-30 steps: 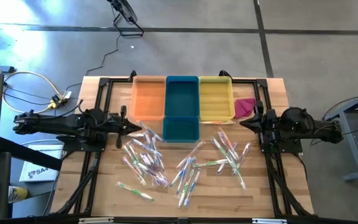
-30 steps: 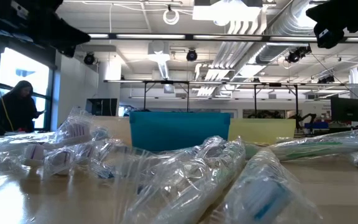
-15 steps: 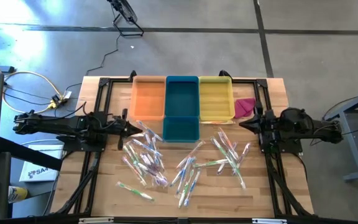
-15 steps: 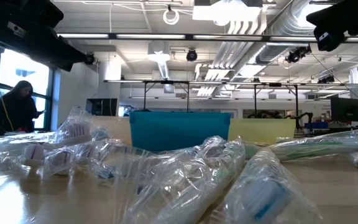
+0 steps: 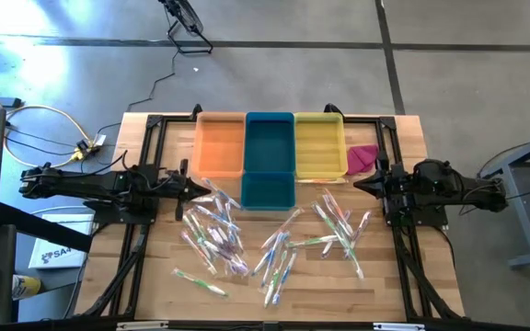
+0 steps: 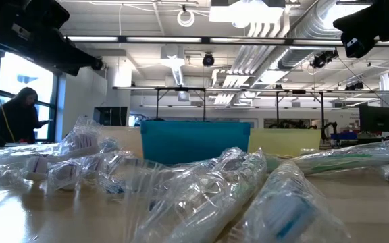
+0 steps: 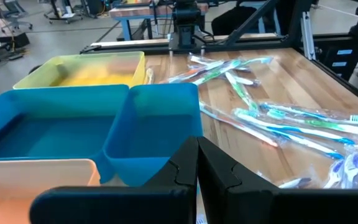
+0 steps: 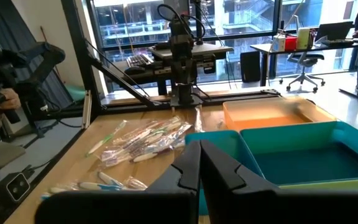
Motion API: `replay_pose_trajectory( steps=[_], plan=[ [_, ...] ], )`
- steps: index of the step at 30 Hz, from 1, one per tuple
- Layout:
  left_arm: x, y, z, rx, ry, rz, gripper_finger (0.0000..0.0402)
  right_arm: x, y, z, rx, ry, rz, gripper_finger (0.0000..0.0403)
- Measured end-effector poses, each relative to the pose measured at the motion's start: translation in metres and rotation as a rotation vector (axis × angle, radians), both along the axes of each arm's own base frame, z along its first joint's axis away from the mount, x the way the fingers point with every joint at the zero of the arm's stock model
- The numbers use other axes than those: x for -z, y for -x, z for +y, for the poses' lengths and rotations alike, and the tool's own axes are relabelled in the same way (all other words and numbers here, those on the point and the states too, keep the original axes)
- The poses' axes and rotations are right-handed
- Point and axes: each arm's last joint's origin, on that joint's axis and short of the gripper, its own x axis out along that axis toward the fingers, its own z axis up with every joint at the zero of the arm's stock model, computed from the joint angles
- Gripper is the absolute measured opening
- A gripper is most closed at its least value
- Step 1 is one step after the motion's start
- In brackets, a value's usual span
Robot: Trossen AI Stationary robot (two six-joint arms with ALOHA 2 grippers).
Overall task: Pick & Place Toothbrushes
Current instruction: Put the green toothbrush into the top blue bin
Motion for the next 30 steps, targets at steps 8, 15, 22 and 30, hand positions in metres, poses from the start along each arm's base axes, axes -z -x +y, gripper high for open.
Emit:
replay_pose_trajectory(
  steps=[8,15,22,30],
  plan=[
    [0.0,0.0,0.001,-0.034,-0.015,0.001,0.0,0.0,0.0,0.0,0.0,0.001,0.0,0.0002],
    [0.0,0.0,0.0012,-0.039,-0.016,0.001,0.0,-0.0018,0.0,0.0,0.0,0.001,-0.019,0.0002],
    [0.0001,0.0,0.0012,-0.038,-0.016,0.001,0.0,-0.0046,-0.0001,0.0,0.0,0.001,-0.048,0.0002],
    [-0.0007,-0.0001,0.0012,-0.039,-0.015,-0.007,0.0,-0.0053,-0.0001,0.0,0.0,-0.002,-0.055,0.0002]
  ],
)
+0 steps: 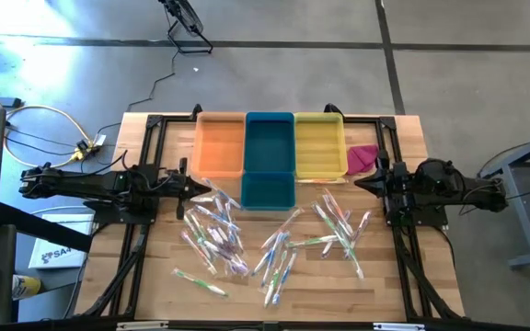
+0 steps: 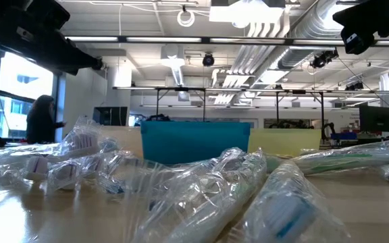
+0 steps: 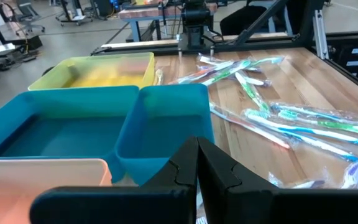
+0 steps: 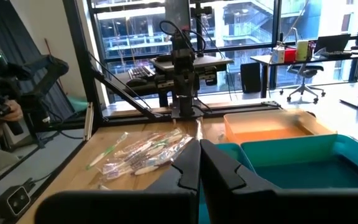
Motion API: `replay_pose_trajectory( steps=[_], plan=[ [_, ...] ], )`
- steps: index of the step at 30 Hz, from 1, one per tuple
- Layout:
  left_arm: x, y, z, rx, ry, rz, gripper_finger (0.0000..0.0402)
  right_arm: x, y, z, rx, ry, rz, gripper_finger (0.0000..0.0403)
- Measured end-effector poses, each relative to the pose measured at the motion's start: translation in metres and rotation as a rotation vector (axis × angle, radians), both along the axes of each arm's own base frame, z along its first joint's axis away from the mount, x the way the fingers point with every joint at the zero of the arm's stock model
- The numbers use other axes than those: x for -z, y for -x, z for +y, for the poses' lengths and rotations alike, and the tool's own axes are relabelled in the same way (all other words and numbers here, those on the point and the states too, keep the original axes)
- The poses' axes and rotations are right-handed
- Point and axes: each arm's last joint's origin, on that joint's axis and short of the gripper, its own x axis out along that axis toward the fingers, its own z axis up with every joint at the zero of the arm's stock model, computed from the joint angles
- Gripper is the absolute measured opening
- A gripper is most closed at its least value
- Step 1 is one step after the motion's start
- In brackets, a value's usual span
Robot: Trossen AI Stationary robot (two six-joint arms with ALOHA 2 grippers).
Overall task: Pick & Place Toothbrushes
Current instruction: Put the green toothbrush into the top blue bin
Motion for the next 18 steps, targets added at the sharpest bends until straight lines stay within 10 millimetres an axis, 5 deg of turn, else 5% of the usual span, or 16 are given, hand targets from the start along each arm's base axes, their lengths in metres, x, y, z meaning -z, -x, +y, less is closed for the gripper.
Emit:
replay_pose_trajectory(
  steps=[9,18],
  plan=[
    [-0.0009,-0.0001,0.0001,-0.004,0.007,-0.01,0.0,0.0001,0.0001,0.0024,-0.084,-0.052,0.003,0.0002],
    [-0.0008,-0.0001,0.0001,-0.035,0.197,-0.024,0.0,-0.0001,0.0001,0.0022,-0.076,-0.046,0.001,0.0002]
  ],
)
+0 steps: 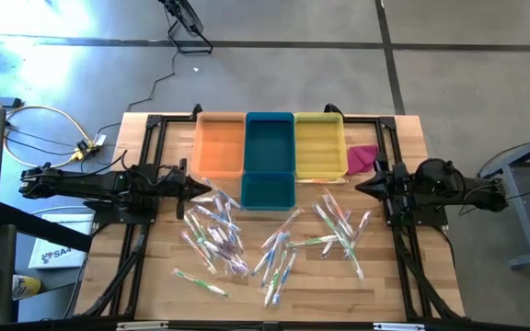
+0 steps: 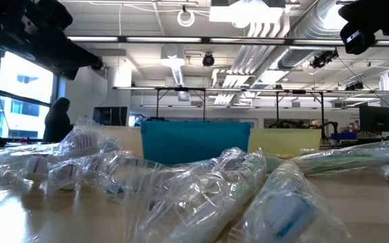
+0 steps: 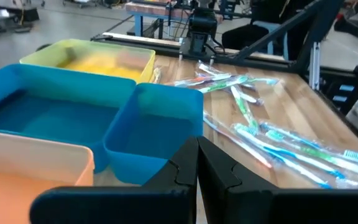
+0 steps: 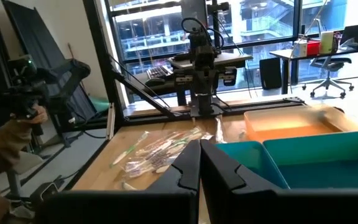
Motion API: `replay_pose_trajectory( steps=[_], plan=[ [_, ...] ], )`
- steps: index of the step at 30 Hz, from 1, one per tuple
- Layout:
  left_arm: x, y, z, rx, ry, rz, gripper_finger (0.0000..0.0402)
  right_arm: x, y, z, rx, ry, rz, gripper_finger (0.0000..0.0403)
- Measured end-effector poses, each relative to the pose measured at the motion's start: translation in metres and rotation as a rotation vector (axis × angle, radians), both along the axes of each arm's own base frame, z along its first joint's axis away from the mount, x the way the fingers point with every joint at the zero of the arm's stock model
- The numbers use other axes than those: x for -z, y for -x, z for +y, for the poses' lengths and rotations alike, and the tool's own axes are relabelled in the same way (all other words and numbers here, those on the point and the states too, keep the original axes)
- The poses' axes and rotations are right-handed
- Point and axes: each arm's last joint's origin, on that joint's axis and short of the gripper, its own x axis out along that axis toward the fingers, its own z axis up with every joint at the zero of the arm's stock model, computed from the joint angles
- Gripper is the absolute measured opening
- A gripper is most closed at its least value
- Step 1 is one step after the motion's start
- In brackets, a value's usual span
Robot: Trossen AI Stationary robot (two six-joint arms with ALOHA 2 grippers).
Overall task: Pick & Place Toothbrushes
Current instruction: Put the green toothbrush into the top blue bin
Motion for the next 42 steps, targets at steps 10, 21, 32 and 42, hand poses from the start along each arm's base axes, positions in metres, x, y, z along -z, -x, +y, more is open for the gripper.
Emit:
replay_pose_trajectory(
  steps=[10,21,32,42],
  plan=[
    [0.001,0.0,0.0,0.005,-0.03,0.011,0.0,-0.002,-0.001,0.0,0.004,-0.008,-0.016,0.0002],
    [0.001,0.0,0.0,0.003,-0.017,0.01,0.0,-0.003,-0.014,-0.004,0.132,-0.045,0.004,0.0002],
    [0.001,0.0,0.0,0.001,-0.017,0.009,0.0,-0.03,-0.039,-0.004,0.135,-0.046,0.142,0.0002],
    [0.0,0.0,0.0,0.0,-0.017,0.009,0.0,-0.049,-0.056,-0.006,0.237,-0.152,0.437,0.0002]
  ],
)
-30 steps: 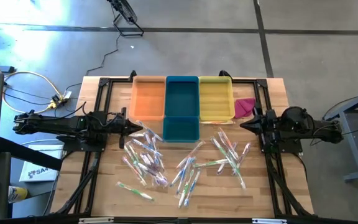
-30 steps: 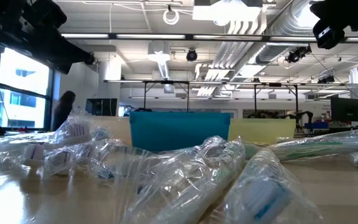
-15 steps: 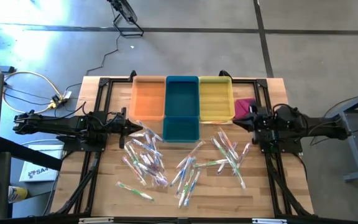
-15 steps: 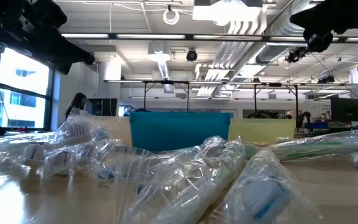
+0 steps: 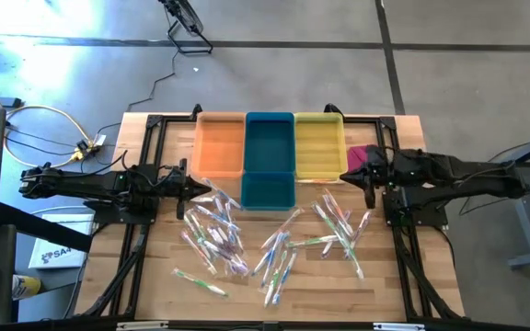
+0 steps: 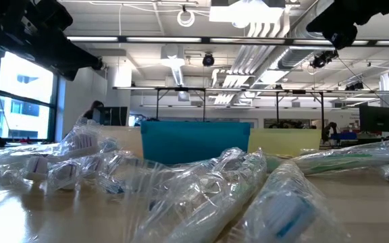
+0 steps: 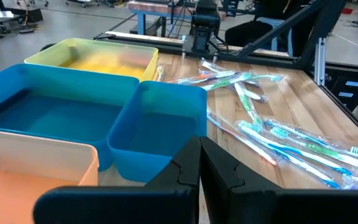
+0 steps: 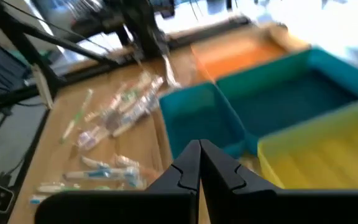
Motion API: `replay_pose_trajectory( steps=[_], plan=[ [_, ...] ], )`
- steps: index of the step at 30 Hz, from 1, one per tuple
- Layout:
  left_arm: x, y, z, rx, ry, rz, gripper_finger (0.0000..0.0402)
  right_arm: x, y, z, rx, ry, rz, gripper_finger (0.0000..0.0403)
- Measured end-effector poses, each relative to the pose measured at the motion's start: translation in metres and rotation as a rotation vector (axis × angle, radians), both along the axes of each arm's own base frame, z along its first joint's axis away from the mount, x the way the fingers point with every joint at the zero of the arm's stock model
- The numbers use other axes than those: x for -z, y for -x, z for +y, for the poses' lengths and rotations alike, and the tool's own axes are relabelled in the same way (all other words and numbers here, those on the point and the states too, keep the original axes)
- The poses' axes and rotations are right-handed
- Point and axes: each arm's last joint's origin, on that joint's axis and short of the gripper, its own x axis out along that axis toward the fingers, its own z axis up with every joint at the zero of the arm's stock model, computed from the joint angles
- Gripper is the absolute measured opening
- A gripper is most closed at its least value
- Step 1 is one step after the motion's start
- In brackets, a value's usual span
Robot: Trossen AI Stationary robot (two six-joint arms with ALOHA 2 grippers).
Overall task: Pick & Place Toothbrushes
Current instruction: Put the green toothbrush into the top blue bin
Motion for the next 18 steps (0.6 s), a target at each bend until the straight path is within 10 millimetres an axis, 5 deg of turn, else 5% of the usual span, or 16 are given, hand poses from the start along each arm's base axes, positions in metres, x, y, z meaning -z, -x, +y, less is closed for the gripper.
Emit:
replay_pose_trajectory(
  steps=[9,18],
  plan=[
    [0.0,0.0,0.0,0.0,0.001,0.0,0.0,-0.007,-0.027,0.0,0.062,-0.086,0.225,0.0002],
    [0.0,0.0,0.0,0.0,0.001,-0.001,0.0,0.01,-0.044,0.001,0.183,-0.286,0.509,0.0002]
  ],
)
